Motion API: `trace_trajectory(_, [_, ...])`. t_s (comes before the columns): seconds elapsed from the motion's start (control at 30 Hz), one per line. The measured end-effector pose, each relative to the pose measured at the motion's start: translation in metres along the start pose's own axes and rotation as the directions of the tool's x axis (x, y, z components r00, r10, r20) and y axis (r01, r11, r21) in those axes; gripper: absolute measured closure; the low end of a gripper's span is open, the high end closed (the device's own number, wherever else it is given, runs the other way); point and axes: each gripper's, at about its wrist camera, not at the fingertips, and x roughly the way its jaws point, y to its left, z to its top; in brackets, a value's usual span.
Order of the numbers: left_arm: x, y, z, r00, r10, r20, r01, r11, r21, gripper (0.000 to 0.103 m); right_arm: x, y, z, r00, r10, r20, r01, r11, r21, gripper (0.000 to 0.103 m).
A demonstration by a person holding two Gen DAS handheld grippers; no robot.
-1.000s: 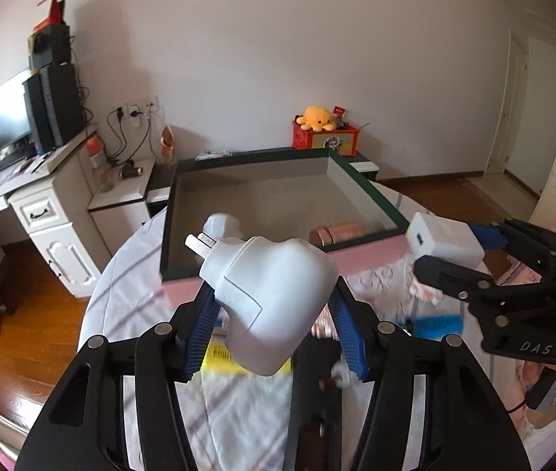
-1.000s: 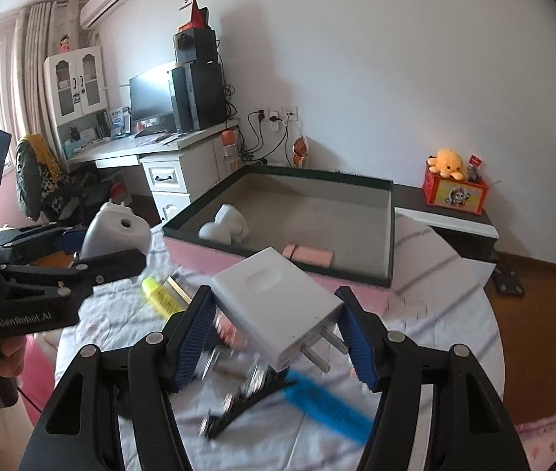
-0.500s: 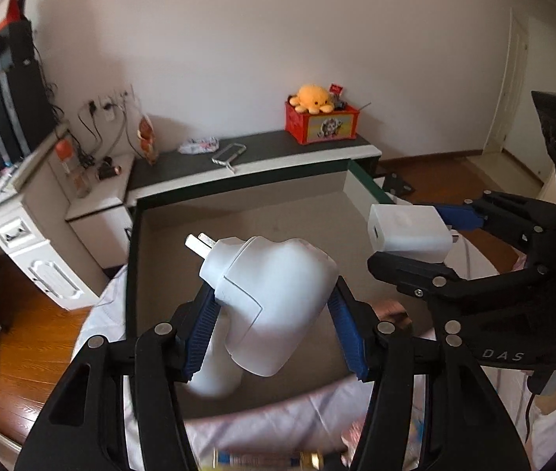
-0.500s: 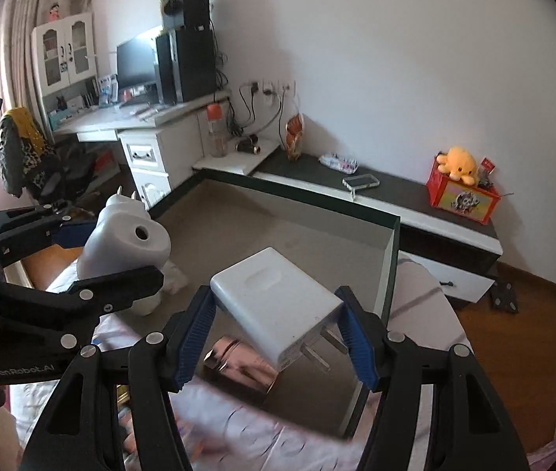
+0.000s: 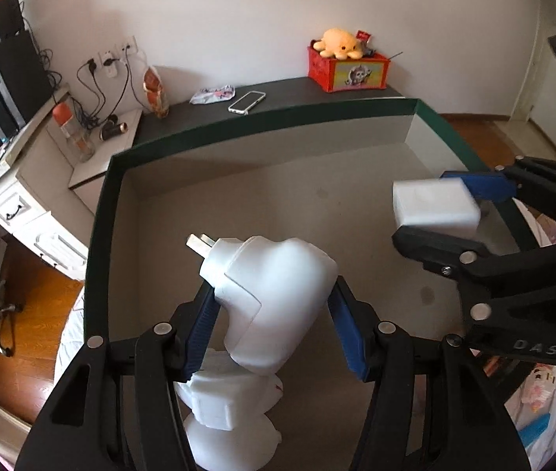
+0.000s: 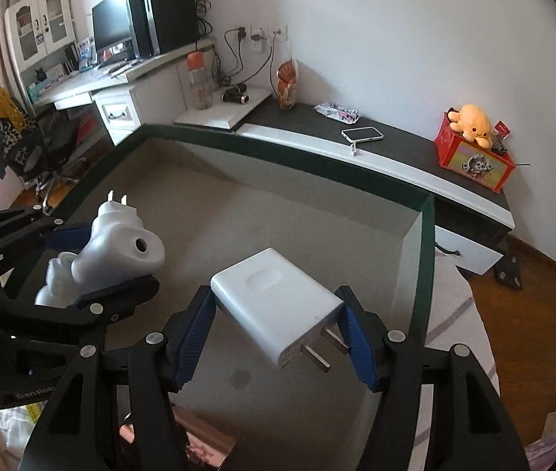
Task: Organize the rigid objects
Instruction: 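Carry both held items into the pink box and open both tools, then withdraw both tools from the box toward the remaining items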
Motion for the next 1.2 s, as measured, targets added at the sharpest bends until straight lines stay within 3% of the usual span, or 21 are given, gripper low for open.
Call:
trace_trajectory(0.1, [-0.008, 0.003, -0.001, 0.999, 0.023, 0.030, -0.023, 0.999, -0.025, 0.020, -0.009, -0.003, 0.002, 0.999, 0.004, 0.038, -0.005, 1.000, 0.016, 0.038])
trace_trajectory(0.2, [-0.022, 0.006, -0.003, 0.998, 0.032, 0.055, -0.030, 0.999, -0.029, 0.015, -0.019, -0.006, 0.003, 0.998, -0.008, 0.068, 0.005, 0.999, 0.049, 0.026])
trace_trajectory(0.4, [-0.076, 0.013, -0.020, 0.988, 0.052, 0.147, -0.046, 0.998, -0.046, 0.001, -0.054, 0.002, -0.007, 0.991, -0.007, 0.130, 0.000, 0.998, 0.057, 0.020])
trace_trajectory(0.57, [-0.140, 0.018, -0.051, 0.960, 0.083, 0.268, -0.062, 0.995, -0.084, 0.000, -0.102, 0.019, -0.026, 0.976, -0.026, 0.215, 0.020, 0.999, 0.030, 0.017])
trace_trajectory(0.77, [-0.204, 0.016, -0.104, 0.912, 0.153, 0.381, -0.106, 0.984, -0.140, 0.000, -0.161, 0.045, -0.057, 0.952, -0.033, 0.304, 0.040, 0.999, -0.019, 0.016])
trace_trajectory(0.97, [-0.242, 0.006, -0.155, 0.897, 0.106, 0.429, -0.028, 0.982, -0.185, 0.000, -0.214, 0.071, -0.100, 0.915, -0.088, 0.393, 0.090, 0.996, 0.012, 0.016])
trace_trajectory(1.07, [-0.252, 0.001, -0.176, 0.896, 0.119, 0.429, -0.024, 0.975, -0.219, 0.000, -0.236, 0.085, -0.125, 0.892, -0.131, 0.433, 0.124, 0.991, 0.046, 0.016])
trace_trajectory(1.2, [-0.267, -0.005, -0.204, 0.895, 0.124, 0.429, -0.007, 0.965, -0.263, 0.000, -0.260, 0.103, -0.157, 0.849, -0.230, 0.476, 0.207, 0.973, 0.101, 0.016])
